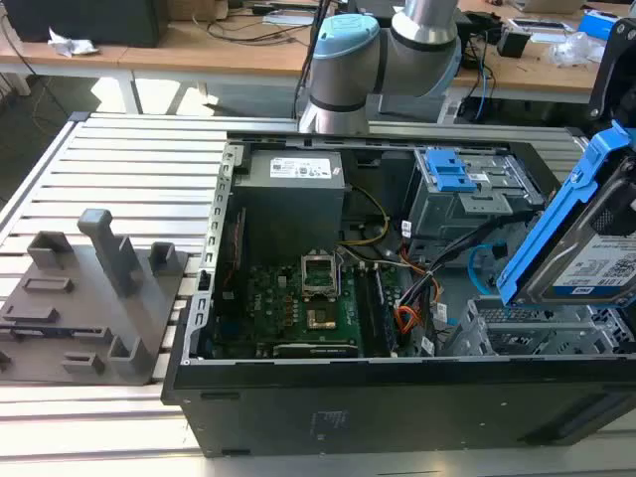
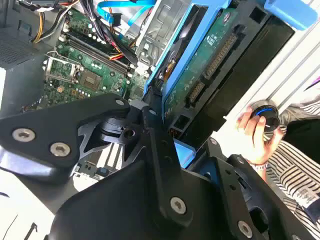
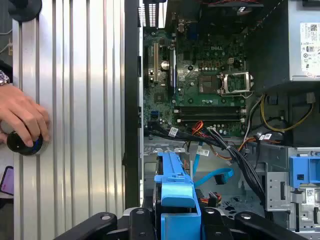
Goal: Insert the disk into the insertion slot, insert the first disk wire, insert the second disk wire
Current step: 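Insert the disk into the insertion slot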
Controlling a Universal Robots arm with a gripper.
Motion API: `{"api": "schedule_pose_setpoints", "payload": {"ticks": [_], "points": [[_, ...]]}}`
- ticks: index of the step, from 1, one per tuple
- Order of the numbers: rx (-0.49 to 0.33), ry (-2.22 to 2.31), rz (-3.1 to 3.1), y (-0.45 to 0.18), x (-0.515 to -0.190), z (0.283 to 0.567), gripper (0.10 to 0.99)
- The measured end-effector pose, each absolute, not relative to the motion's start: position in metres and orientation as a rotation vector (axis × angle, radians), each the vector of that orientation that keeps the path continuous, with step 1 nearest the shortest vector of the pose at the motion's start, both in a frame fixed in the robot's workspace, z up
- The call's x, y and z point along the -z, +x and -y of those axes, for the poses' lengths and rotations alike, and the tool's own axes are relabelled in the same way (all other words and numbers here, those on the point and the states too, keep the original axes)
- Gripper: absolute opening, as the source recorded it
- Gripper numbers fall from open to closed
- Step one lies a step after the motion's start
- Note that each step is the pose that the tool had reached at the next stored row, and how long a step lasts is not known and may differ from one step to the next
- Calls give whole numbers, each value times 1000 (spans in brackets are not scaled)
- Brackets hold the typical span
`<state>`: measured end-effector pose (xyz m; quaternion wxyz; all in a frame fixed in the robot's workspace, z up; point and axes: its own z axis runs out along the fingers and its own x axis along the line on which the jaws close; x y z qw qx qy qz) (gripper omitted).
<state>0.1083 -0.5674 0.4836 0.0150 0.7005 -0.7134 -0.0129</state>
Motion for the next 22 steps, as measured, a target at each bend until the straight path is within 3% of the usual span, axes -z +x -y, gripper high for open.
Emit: {"api": "schedule_pose_setpoints", "payload": {"ticks": [22], "points": [[41, 2180, 2220, 117, -447, 567, 365]]}}
